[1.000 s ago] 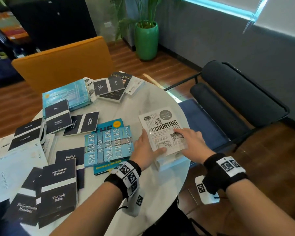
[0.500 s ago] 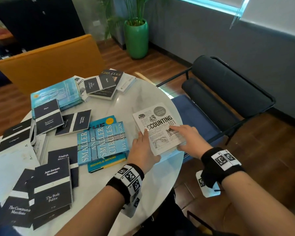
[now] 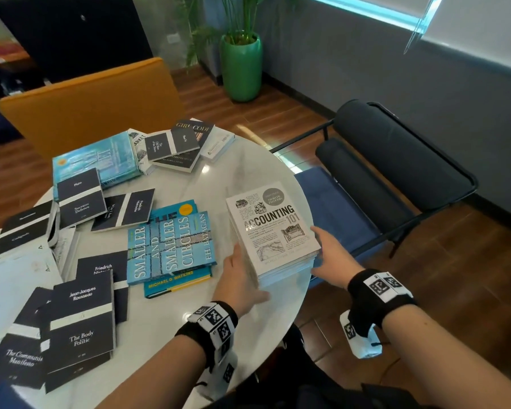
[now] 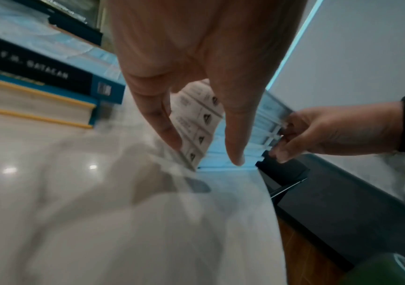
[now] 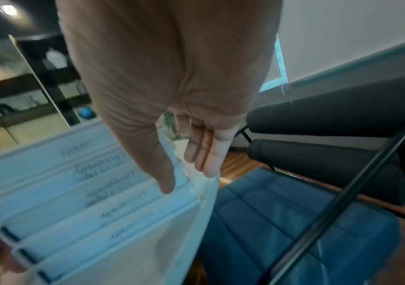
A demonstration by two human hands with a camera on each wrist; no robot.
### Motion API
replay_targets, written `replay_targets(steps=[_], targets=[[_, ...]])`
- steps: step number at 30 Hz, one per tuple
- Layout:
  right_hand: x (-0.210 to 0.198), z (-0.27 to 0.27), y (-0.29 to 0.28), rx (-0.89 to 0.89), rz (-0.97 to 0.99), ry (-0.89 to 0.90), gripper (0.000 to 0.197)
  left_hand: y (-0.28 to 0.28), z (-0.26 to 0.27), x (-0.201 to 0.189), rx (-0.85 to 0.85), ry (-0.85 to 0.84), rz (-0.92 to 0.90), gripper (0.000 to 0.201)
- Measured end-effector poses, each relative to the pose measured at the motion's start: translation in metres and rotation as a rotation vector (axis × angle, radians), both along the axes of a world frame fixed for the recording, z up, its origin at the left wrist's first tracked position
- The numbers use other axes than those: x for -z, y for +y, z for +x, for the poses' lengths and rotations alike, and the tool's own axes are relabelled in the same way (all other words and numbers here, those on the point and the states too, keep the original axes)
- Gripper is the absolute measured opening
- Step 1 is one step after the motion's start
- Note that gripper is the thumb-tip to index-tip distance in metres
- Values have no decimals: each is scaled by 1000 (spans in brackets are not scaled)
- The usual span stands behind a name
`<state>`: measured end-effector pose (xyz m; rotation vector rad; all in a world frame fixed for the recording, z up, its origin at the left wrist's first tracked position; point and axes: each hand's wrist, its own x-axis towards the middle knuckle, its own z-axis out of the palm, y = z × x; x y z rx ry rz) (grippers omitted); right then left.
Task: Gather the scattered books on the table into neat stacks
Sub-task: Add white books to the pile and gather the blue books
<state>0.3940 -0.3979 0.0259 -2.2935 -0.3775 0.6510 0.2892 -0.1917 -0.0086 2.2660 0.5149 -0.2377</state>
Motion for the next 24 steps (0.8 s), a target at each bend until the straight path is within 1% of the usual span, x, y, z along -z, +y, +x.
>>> replay_targets(steps=[1,3,5,8,14,24], targets=[[5,0,-2,-22,-64,14,60,0,0,7,10,47,9,125],[12,0,-1,-51,-164,40,40,1,3,19,52,84,42,107],[16,1,2,-25,-208,65,29,0,8,24,48,103,50,94],[21,6,7,31,-211,50,15,-1,13,30,1,102,60,87],[26,26,10,14,-215,33,14,-2,26,33,-38,98,91,79],[29,91,33,-67,-231,5,19,15,87,24,-42,132,160,79]])
